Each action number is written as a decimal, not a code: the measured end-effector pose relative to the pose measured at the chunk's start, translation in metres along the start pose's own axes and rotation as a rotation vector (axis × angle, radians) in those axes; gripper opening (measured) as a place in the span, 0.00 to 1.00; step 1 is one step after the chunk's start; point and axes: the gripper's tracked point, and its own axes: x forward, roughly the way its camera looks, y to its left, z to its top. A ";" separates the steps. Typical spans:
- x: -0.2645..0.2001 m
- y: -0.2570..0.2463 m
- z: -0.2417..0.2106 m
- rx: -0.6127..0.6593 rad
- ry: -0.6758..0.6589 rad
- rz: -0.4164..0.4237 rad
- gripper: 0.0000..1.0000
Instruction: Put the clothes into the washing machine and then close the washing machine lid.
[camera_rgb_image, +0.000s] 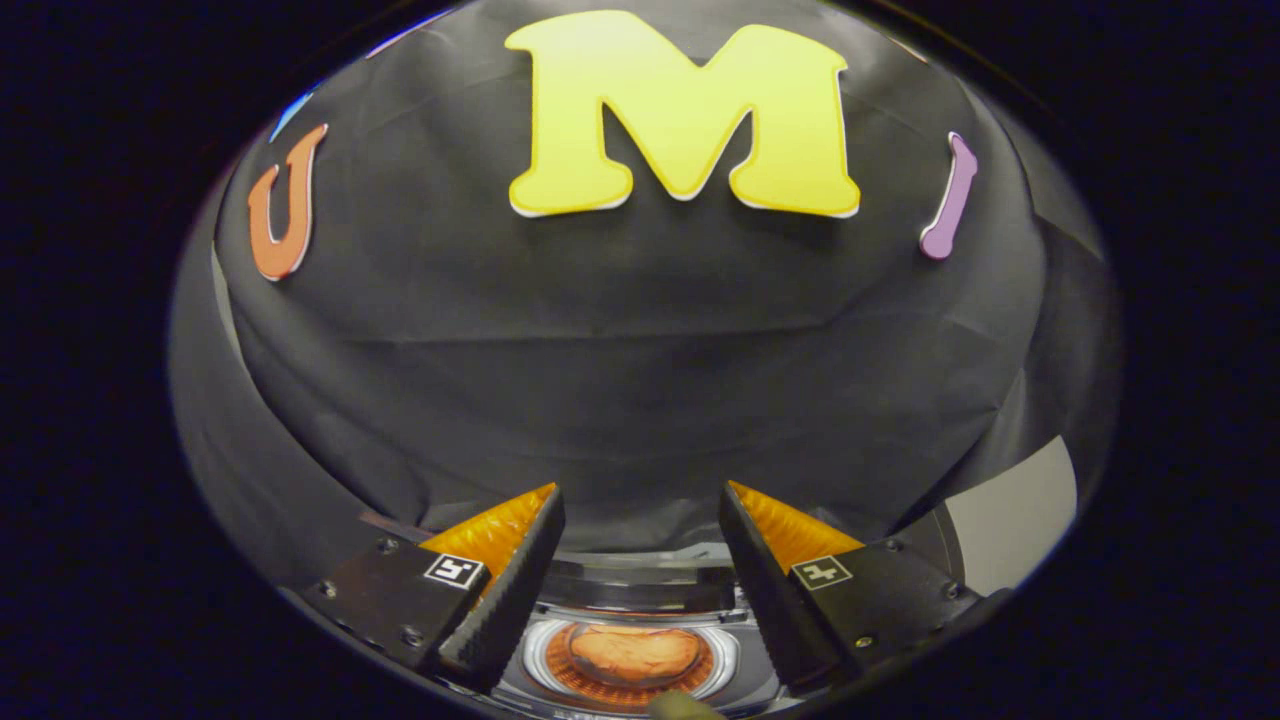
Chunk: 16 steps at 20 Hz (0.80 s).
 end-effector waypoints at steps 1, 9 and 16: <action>0.003 -0.001 -0.010 0.003 0.020 -0.011 0.97; 0.005 -0.002 -0.011 0.032 -0.086 0.006 0.98; -0.005 -0.002 -0.016 0.011 -0.226 0.030 0.98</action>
